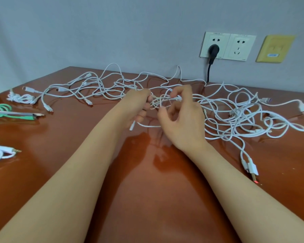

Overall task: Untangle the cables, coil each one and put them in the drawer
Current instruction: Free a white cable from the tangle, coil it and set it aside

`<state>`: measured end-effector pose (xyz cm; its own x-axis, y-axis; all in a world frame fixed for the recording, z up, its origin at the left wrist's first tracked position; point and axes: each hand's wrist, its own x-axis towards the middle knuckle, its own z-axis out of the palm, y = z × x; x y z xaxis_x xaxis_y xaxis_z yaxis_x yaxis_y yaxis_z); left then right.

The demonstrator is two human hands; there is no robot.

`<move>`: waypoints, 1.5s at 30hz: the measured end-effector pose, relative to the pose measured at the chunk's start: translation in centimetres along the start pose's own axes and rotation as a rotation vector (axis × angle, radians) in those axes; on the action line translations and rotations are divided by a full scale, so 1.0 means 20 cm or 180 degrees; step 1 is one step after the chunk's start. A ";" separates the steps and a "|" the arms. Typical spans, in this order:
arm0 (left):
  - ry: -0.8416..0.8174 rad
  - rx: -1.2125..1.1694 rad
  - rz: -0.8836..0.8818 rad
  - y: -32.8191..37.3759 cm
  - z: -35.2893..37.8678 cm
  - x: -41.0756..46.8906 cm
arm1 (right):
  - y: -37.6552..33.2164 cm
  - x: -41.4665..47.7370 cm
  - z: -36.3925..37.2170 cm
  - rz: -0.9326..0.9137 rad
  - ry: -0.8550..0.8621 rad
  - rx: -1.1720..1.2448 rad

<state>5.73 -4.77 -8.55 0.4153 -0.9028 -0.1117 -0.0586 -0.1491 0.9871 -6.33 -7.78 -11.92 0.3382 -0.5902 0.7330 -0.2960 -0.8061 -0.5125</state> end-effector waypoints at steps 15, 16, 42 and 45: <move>-0.0187 -0.0830 -0.0360 -0.02 -0.04 0.01 | 0.05 0.00 0.01 -0.0867 -0.1627 -0.1361; -0.0221 -0.0970 -0.0396 -0.02 -0.04 0.02 | 0.05 0.01 0.00 -0.0768 -0.1670 -0.1439; -0.1307 0.1144 0.0069 -0.05 0.04 -0.03 | 0.10 0.02 0.01 0.0335 -0.0479 0.0086; -0.1338 0.0970 0.0130 -0.05 0.03 -0.03 | 0.10 0.03 0.00 0.0446 -0.0437 0.0028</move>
<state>4.98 -4.38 -9.64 0.0104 -0.9850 -0.1721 -0.3548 -0.1645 0.9204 -6.68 -9.71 -12.52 0.4131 -0.6965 0.5867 -0.3411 -0.7157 -0.6094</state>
